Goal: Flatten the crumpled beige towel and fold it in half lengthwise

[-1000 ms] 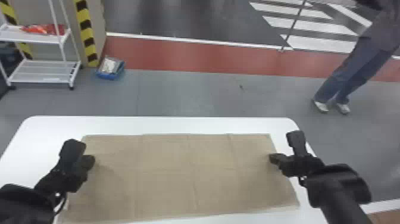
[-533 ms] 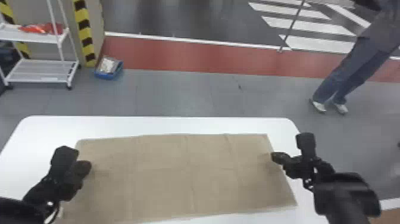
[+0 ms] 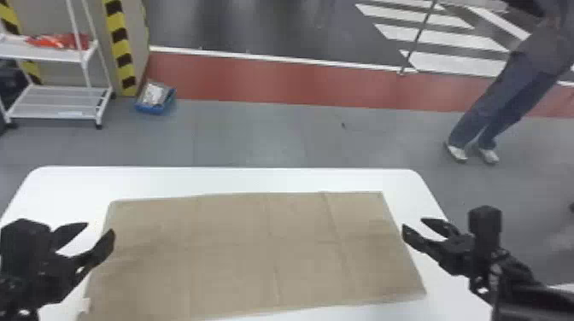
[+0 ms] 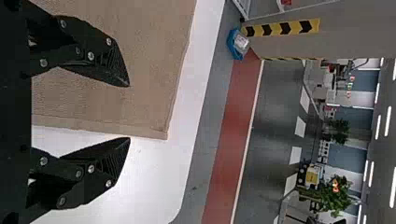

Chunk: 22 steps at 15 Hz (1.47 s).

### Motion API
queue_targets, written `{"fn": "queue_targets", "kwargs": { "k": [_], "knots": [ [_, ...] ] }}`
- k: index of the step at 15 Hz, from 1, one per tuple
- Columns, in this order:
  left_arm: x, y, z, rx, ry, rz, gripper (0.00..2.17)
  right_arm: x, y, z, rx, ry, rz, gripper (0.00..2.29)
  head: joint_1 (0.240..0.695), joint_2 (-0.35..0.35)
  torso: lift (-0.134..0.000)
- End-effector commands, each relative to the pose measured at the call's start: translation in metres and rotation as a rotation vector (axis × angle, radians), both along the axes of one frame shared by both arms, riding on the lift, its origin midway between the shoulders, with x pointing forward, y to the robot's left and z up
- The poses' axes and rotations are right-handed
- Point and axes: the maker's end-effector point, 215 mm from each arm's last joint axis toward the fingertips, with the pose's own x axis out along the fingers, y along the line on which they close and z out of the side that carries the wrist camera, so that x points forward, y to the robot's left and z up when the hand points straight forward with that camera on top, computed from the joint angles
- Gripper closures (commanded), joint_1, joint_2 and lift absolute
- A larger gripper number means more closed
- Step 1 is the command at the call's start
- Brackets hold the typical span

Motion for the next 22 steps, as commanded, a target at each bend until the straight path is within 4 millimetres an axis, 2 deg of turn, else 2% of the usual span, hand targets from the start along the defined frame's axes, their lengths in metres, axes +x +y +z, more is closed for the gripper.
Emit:
{"fn": "queue_targets", "kwargs": {
  "k": [1, 3, 6, 9, 11, 13, 16, 18, 22],
  "knots": [
    [-0.023, 0.024, 0.005, 0.0, -0.011, 0.009, 0.14, -0.034, -0.002, -0.001, -0.05, -0.003, 0.039, 0.11, 0.695, -0.23, 0.0],
    [-0.047, 0.032, 0.007, 0.022, -0.014, -0.01, 0.14, -0.062, 0.008, -0.001, -0.107, -0.018, 0.113, 0.13, 0.695, -0.227, 0.0],
    [-0.083, 0.04, 0.0, 0.045, 0.006, -0.014, 0.14, -0.1, 0.022, 0.001, -0.155, -0.032, 0.202, 0.19, 0.695, -0.211, 0.0],
    [-0.11, 0.039, -0.025, 0.066, 0.062, -0.011, 0.14, -0.125, 0.026, -0.012, -0.196, -0.024, 0.244, 0.19, 0.695, -0.203, 0.0],
    [-0.125, 0.03, -0.049, 0.116, 0.103, -0.036, 0.14, -0.137, 0.027, -0.033, -0.238, 0.002, 0.269, 0.21, 0.695, -0.211, 0.0],
    [-0.136, 0.027, -0.059, 0.135, 0.124, -0.055, 0.15, -0.144, 0.028, -0.047, -0.268, 0.022, 0.284, 0.22, 0.695, -0.227, 0.0],
    [-0.144, 0.026, -0.066, 0.188, 0.114, -0.086, 0.21, -0.15, 0.017, -0.066, -0.333, 0.048, 0.295, 0.28, 0.695, -0.251, 0.0],
    [-0.144, 0.028, -0.068, 0.202, 0.108, -0.091, 0.21, -0.152, 0.003, -0.073, -0.345, 0.065, 0.273, 0.28, 0.695, -0.266, 0.0],
    [-0.137, 0.029, -0.067, 0.228, 0.075, -0.088, 0.21, -0.142, -0.018, -0.078, -0.366, 0.091, 0.246, 0.29, 0.695, -0.299, 0.0]
  ]
}}
